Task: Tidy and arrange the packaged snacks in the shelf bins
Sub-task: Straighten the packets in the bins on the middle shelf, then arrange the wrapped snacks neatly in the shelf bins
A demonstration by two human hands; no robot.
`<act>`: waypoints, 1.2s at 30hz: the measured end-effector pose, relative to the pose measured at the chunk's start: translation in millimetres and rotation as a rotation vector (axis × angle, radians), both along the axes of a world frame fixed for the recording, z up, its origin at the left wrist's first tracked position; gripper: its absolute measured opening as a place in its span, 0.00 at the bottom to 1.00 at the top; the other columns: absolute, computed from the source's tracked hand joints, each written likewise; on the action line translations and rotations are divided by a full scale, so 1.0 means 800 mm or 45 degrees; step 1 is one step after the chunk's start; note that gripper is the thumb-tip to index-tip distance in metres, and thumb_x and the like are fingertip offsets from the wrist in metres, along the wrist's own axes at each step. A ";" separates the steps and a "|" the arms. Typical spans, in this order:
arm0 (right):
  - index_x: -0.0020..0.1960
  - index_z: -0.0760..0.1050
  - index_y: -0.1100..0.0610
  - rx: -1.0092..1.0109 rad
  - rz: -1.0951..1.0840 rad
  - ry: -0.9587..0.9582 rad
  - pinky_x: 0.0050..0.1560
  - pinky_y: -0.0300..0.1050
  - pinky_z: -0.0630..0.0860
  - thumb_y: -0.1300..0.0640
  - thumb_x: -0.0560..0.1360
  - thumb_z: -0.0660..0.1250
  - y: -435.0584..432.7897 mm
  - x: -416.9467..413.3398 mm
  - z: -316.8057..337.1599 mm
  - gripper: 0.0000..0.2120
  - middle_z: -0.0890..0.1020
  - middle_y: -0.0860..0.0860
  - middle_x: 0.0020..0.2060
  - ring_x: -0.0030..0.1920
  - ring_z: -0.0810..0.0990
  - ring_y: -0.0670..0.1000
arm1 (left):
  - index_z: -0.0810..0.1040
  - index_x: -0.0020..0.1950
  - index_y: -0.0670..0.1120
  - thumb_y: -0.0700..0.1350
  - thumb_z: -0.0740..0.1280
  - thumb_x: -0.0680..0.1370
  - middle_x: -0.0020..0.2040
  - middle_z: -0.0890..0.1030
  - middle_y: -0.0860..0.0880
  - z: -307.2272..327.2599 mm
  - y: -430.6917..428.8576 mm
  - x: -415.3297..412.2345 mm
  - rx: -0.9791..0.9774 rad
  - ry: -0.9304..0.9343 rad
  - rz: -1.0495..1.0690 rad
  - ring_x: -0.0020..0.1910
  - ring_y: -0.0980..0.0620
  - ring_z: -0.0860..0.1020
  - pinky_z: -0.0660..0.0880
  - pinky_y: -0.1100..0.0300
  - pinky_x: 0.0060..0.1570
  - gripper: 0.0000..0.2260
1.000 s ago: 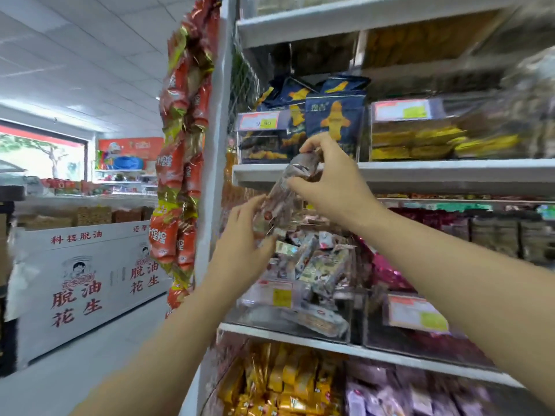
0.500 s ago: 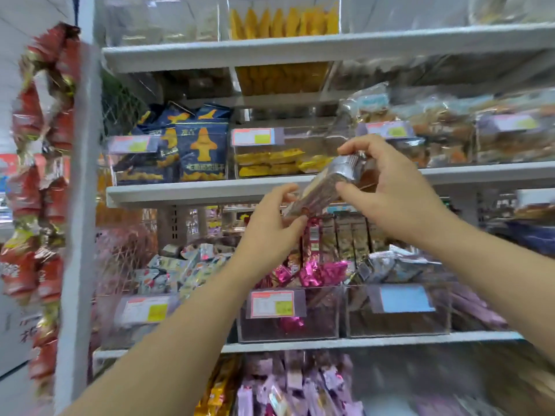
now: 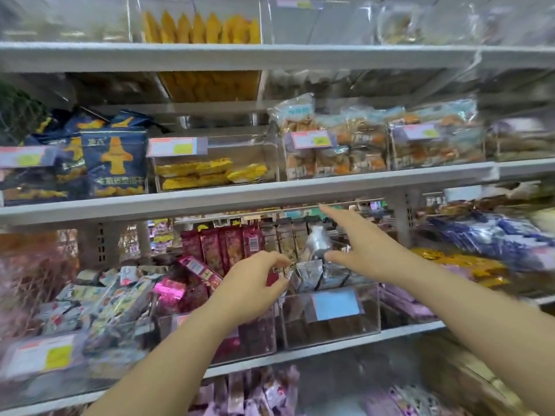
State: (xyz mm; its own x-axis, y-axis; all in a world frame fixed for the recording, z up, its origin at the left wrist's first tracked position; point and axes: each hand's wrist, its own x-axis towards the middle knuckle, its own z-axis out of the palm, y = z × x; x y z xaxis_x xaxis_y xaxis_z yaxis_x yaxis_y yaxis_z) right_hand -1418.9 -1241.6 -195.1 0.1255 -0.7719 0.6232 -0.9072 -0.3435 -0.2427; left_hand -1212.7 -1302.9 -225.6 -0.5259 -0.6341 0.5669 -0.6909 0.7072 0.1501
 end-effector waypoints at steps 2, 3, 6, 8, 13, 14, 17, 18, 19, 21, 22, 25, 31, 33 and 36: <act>0.77 0.48 0.44 -0.012 0.008 0.008 0.72 0.46 0.59 0.53 0.76 0.67 -0.005 0.001 -0.003 0.37 0.56 0.45 0.76 0.75 0.56 0.48 | 0.71 0.68 0.54 0.50 0.62 0.80 0.66 0.74 0.56 -0.001 -0.003 0.006 -0.012 -0.056 0.033 0.65 0.57 0.71 0.67 0.57 0.67 0.16; 0.77 0.50 0.45 -0.023 0.004 0.026 0.72 0.46 0.59 0.52 0.77 0.67 -0.009 0.003 -0.005 0.36 0.57 0.45 0.76 0.75 0.56 0.48 | 0.71 0.68 0.54 0.50 0.62 0.80 0.66 0.74 0.56 -0.002 -0.004 0.010 -0.016 -0.079 0.050 0.65 0.56 0.72 0.67 0.55 0.67 0.16; 0.76 0.55 0.46 0.019 -0.028 0.186 0.71 0.49 0.61 0.49 0.77 0.66 -0.018 0.013 -0.019 0.32 0.64 0.47 0.73 0.72 0.62 0.50 | 0.69 0.70 0.55 0.50 0.62 0.80 0.68 0.72 0.56 -0.009 -0.009 0.016 -0.027 -0.146 0.085 0.65 0.54 0.72 0.65 0.50 0.68 0.18; 0.77 0.52 0.45 0.110 -0.063 0.310 0.68 0.52 0.65 0.48 0.77 0.64 -0.023 0.019 -0.033 0.33 0.68 0.49 0.71 0.69 0.66 0.52 | 0.68 0.70 0.56 0.49 0.63 0.79 0.69 0.72 0.56 -0.017 -0.011 0.018 -0.033 -0.165 0.088 0.66 0.53 0.71 0.65 0.49 0.68 0.19; 0.76 0.51 0.45 0.003 -0.221 0.415 0.65 0.51 0.65 0.46 0.79 0.60 -0.027 0.027 -0.059 0.29 0.73 0.49 0.65 0.64 0.71 0.53 | 0.67 0.71 0.57 0.47 0.62 0.79 0.69 0.71 0.56 -0.032 -0.016 0.022 -0.156 -0.213 0.087 0.69 0.53 0.68 0.63 0.46 0.69 0.20; 0.74 0.55 0.46 -0.060 -0.260 0.398 0.65 0.51 0.65 0.45 0.79 0.59 -0.031 0.029 -0.065 0.26 0.74 0.48 0.64 0.64 0.71 0.52 | 0.66 0.71 0.56 0.47 0.62 0.79 0.69 0.71 0.56 -0.034 -0.017 0.023 -0.175 -0.212 0.084 0.69 0.53 0.67 0.63 0.47 0.69 0.20; 0.68 0.63 0.49 -0.205 -0.304 0.335 0.62 0.47 0.67 0.42 0.78 0.60 -0.042 0.035 -0.075 0.21 0.76 0.46 0.60 0.61 0.73 0.50 | 0.65 0.72 0.56 0.46 0.61 0.80 0.70 0.70 0.57 -0.041 -0.019 0.025 -0.259 -0.197 0.079 0.69 0.54 0.66 0.64 0.54 0.69 0.20; 0.66 0.64 0.49 -0.225 -0.305 0.333 0.61 0.45 0.66 0.42 0.78 0.60 -0.046 0.035 -0.076 0.21 0.76 0.46 0.59 0.60 0.74 0.49 | 0.65 0.72 0.57 0.46 0.61 0.81 0.70 0.69 0.57 -0.043 -0.021 0.027 -0.292 -0.206 0.082 0.68 0.55 0.66 0.64 0.55 0.68 0.20; 0.65 0.65 0.49 -0.244 -0.309 0.324 0.60 0.44 0.66 0.42 0.77 0.60 -0.049 0.035 -0.076 0.20 0.77 0.45 0.58 0.59 0.74 0.48 | 0.64 0.72 0.57 0.45 0.60 0.81 0.70 0.68 0.58 -0.045 -0.023 0.028 -0.320 -0.214 0.088 0.68 0.55 0.66 0.63 0.56 0.68 0.20; 0.63 0.65 0.48 -0.277 -0.337 0.275 0.58 0.44 0.66 0.41 0.77 0.61 -0.053 0.036 -0.075 0.18 0.77 0.44 0.56 0.57 0.74 0.48 | 0.66 0.72 0.57 0.43 0.60 0.81 0.70 0.69 0.58 -0.048 -0.030 0.032 -0.356 -0.174 0.071 0.68 0.55 0.66 0.63 0.57 0.68 0.20; 0.63 0.65 0.48 -0.288 -0.352 0.255 0.59 0.44 0.65 0.41 0.77 0.61 -0.054 0.037 -0.078 0.18 0.77 0.44 0.57 0.57 0.74 0.48 | 0.67 0.72 0.56 0.42 0.60 0.81 0.69 0.70 0.57 -0.050 -0.032 0.034 -0.363 -0.138 0.056 0.67 0.54 0.67 0.64 0.56 0.67 0.20; 0.67 0.64 0.46 -0.277 -0.318 0.290 0.65 0.47 0.61 0.42 0.78 0.60 -0.054 0.045 -0.091 0.20 0.73 0.44 0.63 0.64 0.69 0.48 | 0.69 0.71 0.55 0.41 0.62 0.80 0.69 0.71 0.55 -0.052 -0.036 0.034 -0.399 -0.121 0.020 0.68 0.52 0.68 0.65 0.54 0.66 0.20; 0.63 0.74 0.51 -0.561 -0.061 0.266 0.67 0.48 0.60 0.50 0.72 0.67 -0.029 0.059 -0.124 0.19 0.76 0.50 0.60 0.63 0.71 0.51 | 0.79 0.61 0.48 0.36 0.73 0.71 0.61 0.78 0.46 -0.070 -0.018 0.045 -0.629 -0.013 -0.008 0.61 0.43 0.75 0.70 0.44 0.62 0.20; 0.55 0.78 0.52 -0.532 0.079 0.242 0.58 0.43 0.65 0.51 0.72 0.62 -0.015 0.072 -0.147 0.14 0.79 0.47 0.52 0.55 0.73 0.48 | 0.79 0.59 0.47 0.36 0.71 0.72 0.60 0.77 0.47 -0.090 -0.006 0.059 -0.589 0.067 -0.042 0.59 0.44 0.75 0.70 0.48 0.60 0.16; 0.48 0.79 0.52 -0.353 0.169 0.186 0.46 0.45 0.75 0.51 0.72 0.62 -0.008 0.089 -0.187 0.10 0.81 0.45 0.44 0.45 0.77 0.49 | 0.79 0.57 0.47 0.36 0.68 0.75 0.57 0.77 0.50 -0.132 0.014 0.090 -0.451 0.117 -0.079 0.53 0.48 0.77 0.73 0.57 0.51 0.12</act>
State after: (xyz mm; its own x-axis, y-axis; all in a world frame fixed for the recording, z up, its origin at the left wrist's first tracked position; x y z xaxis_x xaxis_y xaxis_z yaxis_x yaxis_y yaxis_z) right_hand -1347.4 -1247.8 -344.5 0.3171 -0.5466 0.7750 -0.8686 -0.4955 0.0059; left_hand -1141.1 -1292.0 -331.5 -0.4936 -0.3585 0.7923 -0.6400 0.7666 -0.0519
